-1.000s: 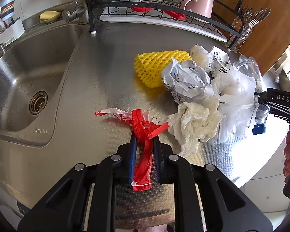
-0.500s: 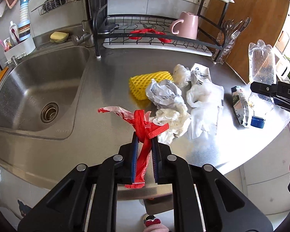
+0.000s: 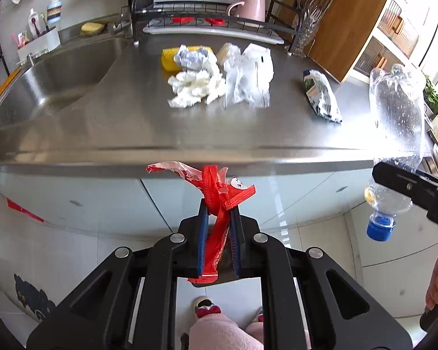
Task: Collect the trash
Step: 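Lower the wrapper and bottle into the floor bin and open both grippers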
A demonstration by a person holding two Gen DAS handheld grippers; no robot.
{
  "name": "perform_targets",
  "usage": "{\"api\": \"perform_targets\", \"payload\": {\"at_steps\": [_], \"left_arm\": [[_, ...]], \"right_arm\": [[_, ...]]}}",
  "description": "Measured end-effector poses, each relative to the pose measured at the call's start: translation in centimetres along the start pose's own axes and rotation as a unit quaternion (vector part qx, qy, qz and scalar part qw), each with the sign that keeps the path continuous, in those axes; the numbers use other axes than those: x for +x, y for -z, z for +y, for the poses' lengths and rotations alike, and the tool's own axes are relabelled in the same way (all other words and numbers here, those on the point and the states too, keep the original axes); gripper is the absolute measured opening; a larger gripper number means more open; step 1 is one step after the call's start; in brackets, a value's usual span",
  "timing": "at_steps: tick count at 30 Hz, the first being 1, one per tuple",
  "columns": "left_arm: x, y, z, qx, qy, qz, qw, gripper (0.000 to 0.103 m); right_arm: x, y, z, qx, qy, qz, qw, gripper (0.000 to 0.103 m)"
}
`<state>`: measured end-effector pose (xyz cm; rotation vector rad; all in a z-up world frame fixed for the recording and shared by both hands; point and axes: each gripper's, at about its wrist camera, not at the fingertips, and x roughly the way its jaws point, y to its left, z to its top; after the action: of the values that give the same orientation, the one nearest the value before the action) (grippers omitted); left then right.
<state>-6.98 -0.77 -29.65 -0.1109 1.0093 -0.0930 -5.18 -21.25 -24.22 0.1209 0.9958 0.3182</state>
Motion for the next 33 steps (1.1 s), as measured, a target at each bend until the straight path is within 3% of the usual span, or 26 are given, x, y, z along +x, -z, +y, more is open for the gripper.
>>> {"api": "perform_targets", "payload": {"at_steps": [9, 18, 22, 33], "left_arm": [[5.8, 5.0, 0.3, 0.010, 0.013, 0.059, 0.9981, 0.012], [14.3, 7.5, 1.6, 0.015, 0.058, 0.141, 0.9882, 0.012], [18.2, 8.5, 1.8, 0.026, 0.058, 0.161, 0.9850, 0.012], [25.9, 10.3, 3.6, 0.023, 0.062, 0.191, 0.9793, 0.013]], "right_arm": [[7.5, 7.6, 0.7, 0.005, -0.017, 0.091, 0.996, 0.051], [16.5, 12.9, 0.3, 0.002, 0.011, 0.150, 0.989, 0.051], [20.2, 15.2, -0.1, 0.022, 0.014, 0.171, 0.985, 0.051], [29.1, 17.8, -1.5, 0.066, 0.031, 0.205, 0.976, 0.051]]}}
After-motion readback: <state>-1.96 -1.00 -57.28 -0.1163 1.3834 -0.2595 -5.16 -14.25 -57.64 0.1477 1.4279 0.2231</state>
